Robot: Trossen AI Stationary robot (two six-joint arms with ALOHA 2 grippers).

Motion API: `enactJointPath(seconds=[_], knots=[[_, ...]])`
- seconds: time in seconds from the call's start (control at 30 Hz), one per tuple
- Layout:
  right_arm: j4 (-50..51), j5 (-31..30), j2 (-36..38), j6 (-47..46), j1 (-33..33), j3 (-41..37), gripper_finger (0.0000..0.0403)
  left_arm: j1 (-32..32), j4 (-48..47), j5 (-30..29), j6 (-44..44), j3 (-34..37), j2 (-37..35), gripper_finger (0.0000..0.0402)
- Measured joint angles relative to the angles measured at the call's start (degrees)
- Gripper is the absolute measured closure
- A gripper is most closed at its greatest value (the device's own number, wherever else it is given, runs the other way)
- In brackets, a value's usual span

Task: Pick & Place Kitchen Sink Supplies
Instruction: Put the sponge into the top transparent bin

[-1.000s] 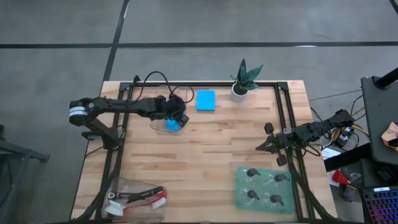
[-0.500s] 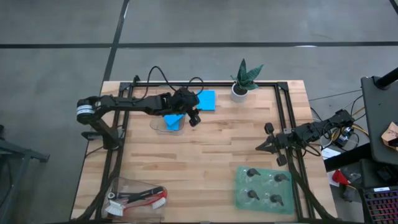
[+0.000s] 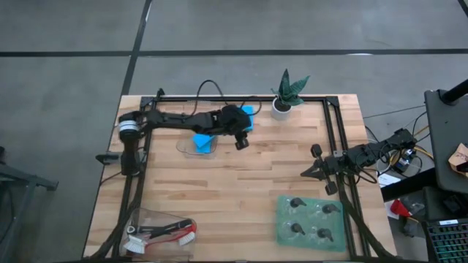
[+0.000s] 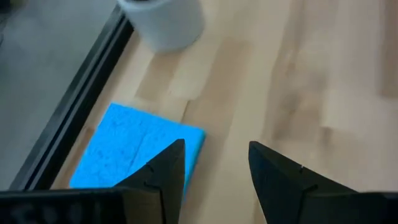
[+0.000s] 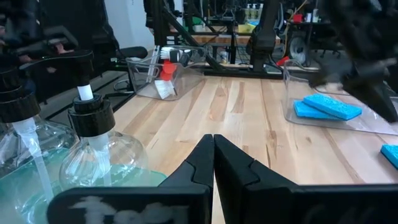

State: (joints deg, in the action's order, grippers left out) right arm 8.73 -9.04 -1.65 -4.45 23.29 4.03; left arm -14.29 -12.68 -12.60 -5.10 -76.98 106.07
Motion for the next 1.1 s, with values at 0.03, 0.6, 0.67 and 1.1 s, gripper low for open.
enactJointPath(seconds=[0.03, 0.6, 0.67, 1.1], knots=[[0.0, 0.0, 0.0, 0.0, 0.0, 0.0, 0.0394, -0.3, -1.5, -0.3, -0.2, -1.7, 1.6, 0.0232], [0.0, 0.0, 0.0, 0.0, 0.0, 0.0, 0.0394, -4.1, -11.0, -2.4, -0.6, -13.2, 17.3, 0.0232], [0.0, 0.0, 0.0, 0.0, 0.0, 0.0, 0.0394, -4.3, -11.0, -2.5, 0.0, -13.1, 17.3, 0.0238], [0.0, 0.0, 0.0, 0.0, 0.0, 0.0, 0.0394, -6.7, -11.2, 2.3, 2.5, -12.9, 17.3, 0.0396]])
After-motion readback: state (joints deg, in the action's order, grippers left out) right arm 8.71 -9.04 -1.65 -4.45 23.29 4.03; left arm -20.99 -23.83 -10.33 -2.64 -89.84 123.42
